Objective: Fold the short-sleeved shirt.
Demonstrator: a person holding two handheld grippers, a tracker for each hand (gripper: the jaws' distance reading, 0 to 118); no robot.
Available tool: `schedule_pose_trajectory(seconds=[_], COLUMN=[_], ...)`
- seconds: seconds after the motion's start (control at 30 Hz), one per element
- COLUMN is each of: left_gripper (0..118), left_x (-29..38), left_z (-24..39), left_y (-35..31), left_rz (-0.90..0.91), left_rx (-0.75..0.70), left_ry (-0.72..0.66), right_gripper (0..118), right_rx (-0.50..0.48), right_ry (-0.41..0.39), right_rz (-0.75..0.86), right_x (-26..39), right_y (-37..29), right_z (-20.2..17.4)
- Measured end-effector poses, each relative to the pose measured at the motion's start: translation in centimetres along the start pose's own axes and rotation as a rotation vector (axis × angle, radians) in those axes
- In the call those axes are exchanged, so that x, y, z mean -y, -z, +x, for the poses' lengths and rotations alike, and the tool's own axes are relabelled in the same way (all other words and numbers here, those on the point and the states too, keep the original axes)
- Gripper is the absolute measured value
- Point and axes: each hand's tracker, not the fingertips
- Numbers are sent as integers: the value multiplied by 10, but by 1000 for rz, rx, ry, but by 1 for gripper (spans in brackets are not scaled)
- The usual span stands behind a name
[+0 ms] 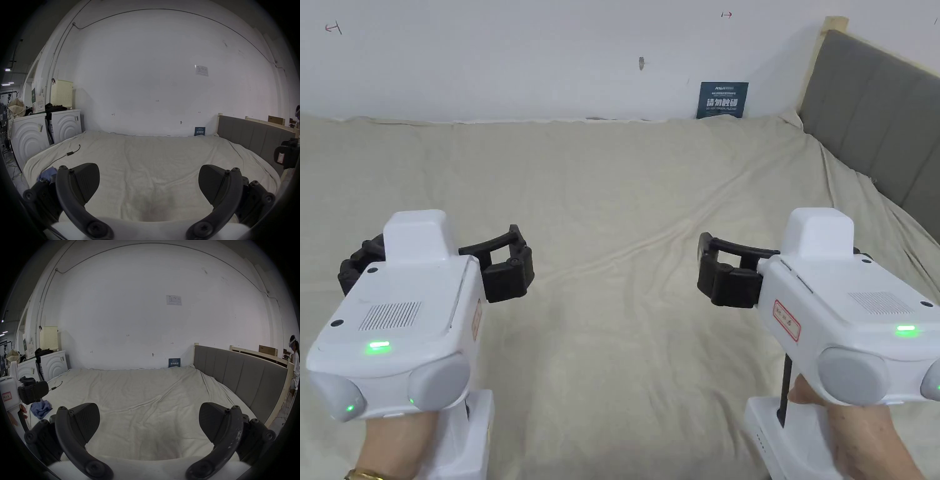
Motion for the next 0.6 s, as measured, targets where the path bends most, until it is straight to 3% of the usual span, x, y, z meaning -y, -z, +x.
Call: schedule_pose_trajectory(seconds=[0.6], left_gripper=[118], left_x=[-2], left_z=[3], left_y=[-4], left_rz=[8], left_rx=[8], left_ry=[23], right_gripper=[118], right_rx=[-16], right_ry=[-42], right_rz=[24], right_x=[-2], right_y=[-6], right_z=[-11])
